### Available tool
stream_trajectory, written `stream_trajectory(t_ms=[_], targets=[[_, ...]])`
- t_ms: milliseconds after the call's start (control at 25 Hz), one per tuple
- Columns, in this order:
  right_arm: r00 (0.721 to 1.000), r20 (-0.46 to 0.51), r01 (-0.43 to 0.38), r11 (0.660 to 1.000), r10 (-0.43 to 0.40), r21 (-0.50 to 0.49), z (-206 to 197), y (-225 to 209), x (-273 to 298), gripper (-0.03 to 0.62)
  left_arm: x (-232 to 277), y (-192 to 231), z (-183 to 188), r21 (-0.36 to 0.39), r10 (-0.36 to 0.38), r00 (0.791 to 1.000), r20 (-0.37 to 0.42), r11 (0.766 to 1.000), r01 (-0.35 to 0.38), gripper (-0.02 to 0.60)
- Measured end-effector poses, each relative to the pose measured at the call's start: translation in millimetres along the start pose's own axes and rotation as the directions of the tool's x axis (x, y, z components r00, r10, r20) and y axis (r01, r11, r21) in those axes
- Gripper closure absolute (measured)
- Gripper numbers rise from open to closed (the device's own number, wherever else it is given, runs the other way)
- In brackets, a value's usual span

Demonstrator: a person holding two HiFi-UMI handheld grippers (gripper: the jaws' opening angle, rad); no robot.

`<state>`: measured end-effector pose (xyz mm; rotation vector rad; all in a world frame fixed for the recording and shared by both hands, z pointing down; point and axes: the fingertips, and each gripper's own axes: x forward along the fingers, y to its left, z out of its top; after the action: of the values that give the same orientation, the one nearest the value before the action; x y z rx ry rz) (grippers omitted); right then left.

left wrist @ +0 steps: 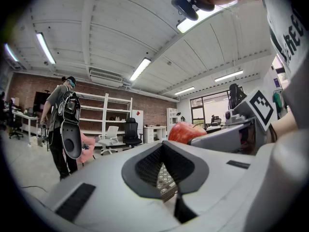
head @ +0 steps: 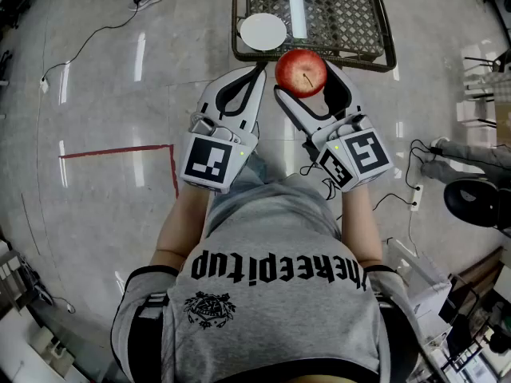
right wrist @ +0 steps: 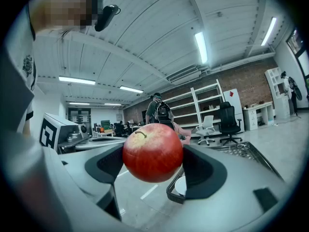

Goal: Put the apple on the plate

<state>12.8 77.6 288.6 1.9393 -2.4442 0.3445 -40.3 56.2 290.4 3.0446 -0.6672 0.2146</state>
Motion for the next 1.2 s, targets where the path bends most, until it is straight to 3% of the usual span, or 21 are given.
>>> stream_trajectory(t_ms=[520, 920, 1200], targets=[[1.0, 0.004, -0.016, 1.0, 0.016, -0.012, 0, 7, -2, 0.197, -7, -3, 1, 0.003, 0.015, 1.0, 0.011, 1.0, -0.015, 0.552], [1.0, 0.024, 0.015, 1.0, -0.015, 0.017, 4, 5, 37, 0.191, 1, 44, 2, 0.022, -0.003, 0.999, 0.037, 1.0, 0.002, 0.554], [0.998, 0.025, 0.051, 0.999, -0.051, -0.006, 5, 1, 45, 0.189, 5, 53, 0, 0.038, -0.037, 0.999, 0.031, 0.999, 0.036, 0.553]])
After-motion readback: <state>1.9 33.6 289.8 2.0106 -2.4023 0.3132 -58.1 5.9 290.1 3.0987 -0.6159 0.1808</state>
